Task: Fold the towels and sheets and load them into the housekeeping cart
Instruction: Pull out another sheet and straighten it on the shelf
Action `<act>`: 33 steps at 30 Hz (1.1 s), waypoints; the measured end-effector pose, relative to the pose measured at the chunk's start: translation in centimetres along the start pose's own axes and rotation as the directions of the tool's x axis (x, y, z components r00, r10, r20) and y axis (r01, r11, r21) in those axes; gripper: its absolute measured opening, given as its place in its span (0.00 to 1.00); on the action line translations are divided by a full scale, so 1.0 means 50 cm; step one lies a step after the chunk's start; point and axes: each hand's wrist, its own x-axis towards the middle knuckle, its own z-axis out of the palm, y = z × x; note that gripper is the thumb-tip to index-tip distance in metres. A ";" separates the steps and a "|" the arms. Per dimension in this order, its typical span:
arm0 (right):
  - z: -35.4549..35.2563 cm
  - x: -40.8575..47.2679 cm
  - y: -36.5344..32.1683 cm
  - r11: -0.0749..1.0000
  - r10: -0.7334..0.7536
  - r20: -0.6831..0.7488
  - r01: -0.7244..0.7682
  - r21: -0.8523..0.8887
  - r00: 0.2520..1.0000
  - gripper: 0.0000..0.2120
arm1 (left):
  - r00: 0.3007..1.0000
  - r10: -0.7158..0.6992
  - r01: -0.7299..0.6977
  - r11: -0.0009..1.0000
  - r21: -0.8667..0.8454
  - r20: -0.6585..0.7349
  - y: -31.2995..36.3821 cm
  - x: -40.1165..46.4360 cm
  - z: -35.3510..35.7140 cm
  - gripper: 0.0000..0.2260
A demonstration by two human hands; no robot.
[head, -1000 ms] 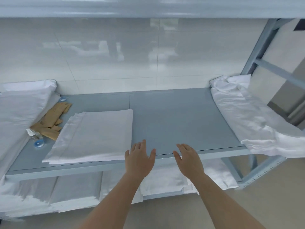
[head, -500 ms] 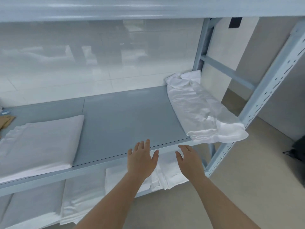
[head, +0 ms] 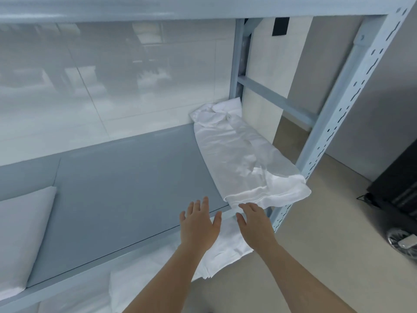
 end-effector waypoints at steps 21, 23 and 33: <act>-0.031 0.353 0.180 0.986 -0.075 0.061 0.083 -0.147 0.995 0.20 | 0.990 -0.042 0.037 0.998 0.042 0.134 0.126 0.322 0.125 0.32; -0.036 0.383 0.201 0.981 -0.098 0.087 0.111 -0.160 0.991 0.21 | 0.991 -0.056 0.051 0.998 0.043 0.125 0.134 0.339 0.139 0.33; 0.011 0.512 0.307 0.951 -0.191 0.293 0.251 -0.181 0.937 0.33 | 0.996 -0.084 0.084 0.992 0.092 -0.005 0.162 0.408 0.241 0.32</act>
